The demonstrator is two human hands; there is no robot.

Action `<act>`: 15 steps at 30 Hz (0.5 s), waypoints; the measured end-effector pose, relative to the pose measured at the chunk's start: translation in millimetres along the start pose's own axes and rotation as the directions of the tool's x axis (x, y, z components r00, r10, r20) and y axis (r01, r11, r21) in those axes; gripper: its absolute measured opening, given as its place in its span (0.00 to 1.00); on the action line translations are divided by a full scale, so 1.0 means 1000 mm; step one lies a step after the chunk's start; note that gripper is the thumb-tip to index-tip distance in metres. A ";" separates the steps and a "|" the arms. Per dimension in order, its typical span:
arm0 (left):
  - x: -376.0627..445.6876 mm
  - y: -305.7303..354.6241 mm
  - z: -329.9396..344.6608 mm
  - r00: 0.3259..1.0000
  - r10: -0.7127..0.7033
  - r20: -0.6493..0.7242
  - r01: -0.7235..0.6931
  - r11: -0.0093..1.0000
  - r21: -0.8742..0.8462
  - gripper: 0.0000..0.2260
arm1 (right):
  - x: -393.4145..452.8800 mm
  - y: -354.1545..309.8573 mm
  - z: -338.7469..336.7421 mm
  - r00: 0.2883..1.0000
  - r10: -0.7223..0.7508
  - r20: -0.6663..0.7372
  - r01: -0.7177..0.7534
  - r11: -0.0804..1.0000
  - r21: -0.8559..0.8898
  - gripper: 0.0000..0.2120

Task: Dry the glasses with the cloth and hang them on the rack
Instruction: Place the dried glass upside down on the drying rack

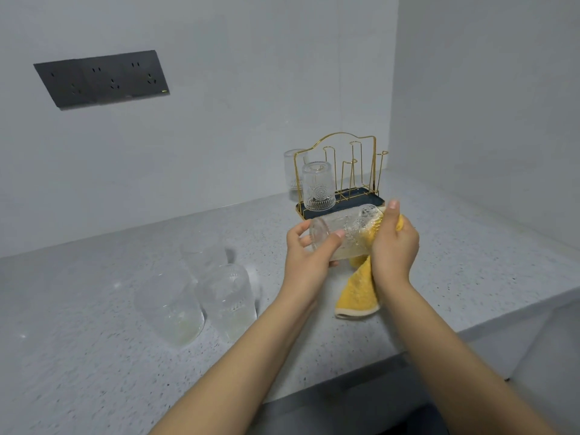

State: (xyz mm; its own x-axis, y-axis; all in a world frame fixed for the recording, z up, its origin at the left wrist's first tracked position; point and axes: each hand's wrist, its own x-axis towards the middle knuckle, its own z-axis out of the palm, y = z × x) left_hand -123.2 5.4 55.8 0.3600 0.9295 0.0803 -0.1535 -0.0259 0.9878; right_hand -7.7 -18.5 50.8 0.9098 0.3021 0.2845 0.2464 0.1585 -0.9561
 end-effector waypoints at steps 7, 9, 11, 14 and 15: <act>0.055 0.054 0.012 0.988 0.145 -0.044 -0.134 0.972 0.195 0.26 | 0.031 0.016 -0.010 0.999 0.031 -0.029 -0.032 0.999 -0.016 0.22; 0.077 0.071 0.019 0.981 0.185 -0.052 -0.168 0.958 0.233 0.20 | 0.039 0.018 -0.010 0.999 0.037 -0.026 -0.037 0.999 -0.011 0.22; 0.098 0.084 0.028 0.972 0.231 -0.050 -0.208 0.934 0.290 0.20 | 0.044 0.017 -0.008 0.999 0.025 -0.024 -0.025 1.000 -0.016 0.23; 0.128 0.098 0.043 0.954 0.299 -0.015 -0.273 0.889 0.366 0.26 | 0.054 0.015 0.000 1.000 0.004 -0.006 -0.004 1.000 -0.018 0.24; 0.139 0.102 0.049 0.945 0.327 0.005 -0.303 0.869 0.392 0.27 | 0.059 0.016 0.003 1.000 0.000 0.004 0.000 1.000 -0.009 0.24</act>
State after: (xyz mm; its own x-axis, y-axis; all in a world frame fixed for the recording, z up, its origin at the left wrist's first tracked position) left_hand -43.4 114.3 174.3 0.2946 0.8679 0.3999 0.1182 -0.4484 0.8860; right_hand 48.5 4.6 52.8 0.9086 0.3060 0.2844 0.2490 0.1498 -0.9568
